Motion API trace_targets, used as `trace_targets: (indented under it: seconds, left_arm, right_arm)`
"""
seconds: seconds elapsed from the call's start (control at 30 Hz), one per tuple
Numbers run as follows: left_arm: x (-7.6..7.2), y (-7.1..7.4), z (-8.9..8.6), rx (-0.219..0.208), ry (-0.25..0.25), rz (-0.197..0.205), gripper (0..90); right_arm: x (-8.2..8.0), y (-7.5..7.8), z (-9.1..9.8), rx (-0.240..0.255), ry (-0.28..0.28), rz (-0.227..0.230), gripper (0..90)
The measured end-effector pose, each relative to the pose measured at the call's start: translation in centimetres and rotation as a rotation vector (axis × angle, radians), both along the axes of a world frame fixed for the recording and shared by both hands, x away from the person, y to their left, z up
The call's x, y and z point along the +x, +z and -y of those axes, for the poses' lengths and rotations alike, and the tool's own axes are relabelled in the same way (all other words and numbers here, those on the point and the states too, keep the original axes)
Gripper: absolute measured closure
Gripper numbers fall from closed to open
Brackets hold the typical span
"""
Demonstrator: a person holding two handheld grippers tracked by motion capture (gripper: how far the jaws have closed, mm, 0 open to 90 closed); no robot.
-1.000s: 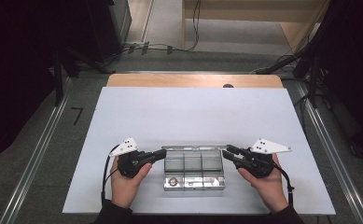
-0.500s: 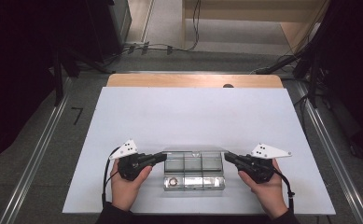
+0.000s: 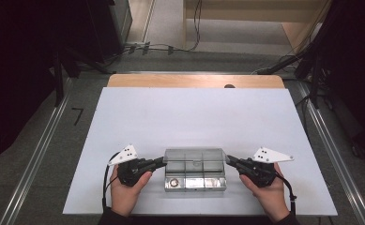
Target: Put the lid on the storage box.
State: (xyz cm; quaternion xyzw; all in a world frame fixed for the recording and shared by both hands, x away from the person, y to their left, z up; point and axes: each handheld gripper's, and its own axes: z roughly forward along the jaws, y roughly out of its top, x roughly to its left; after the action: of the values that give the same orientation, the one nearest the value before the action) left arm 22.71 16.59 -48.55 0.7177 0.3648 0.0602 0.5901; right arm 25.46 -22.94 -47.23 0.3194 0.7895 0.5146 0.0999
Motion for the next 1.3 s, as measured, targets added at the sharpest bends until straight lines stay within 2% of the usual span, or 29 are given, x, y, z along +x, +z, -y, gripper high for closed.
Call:
trace_targets:
  seconds: [0.3, 0.47, 0.73, 0.93, 1.07, 1.3]
  left_arm:
    - [-0.7, -0.2, -0.2, 0.003, 0.002, 0.003, 89.9]
    - [-1.0, -0.4, -0.2, 0.002, -0.002, -0.002, 89.9]
    - [-1.7, -0.6, -0.1, 0.015, -0.006, -0.004, 89.9]
    - [-2.1, -1.0, -0.2, 0.011, -0.006, -0.021, 89.9]
    - [-2.4, -1.2, -0.1, 0.028, -0.007, -0.023, 89.9]
    - [-2.8, -1.6, 0.0, 0.029, -0.008, -0.041, 89.9]
  right_arm:
    - [-0.8, -0.2, 0.3, 0.01, 0.012, 0.008, 87.2]
    - [-1.3, -0.5, 0.3, 0.01, 0.022, -0.004, 87.0]
    - [-1.8, -0.6, 0.4, 0.002, 0.029, 0.012, 86.9]
    - [-2.1, -0.9, 0.6, -0.004, 0.036, 0.006, 86.4]
    - [-2.4, -1.1, 0.6, -0.014, 0.042, 0.002, 86.3]
    - [-2.7, -1.4, 0.9, -0.019, 0.062, -0.014, 85.4]
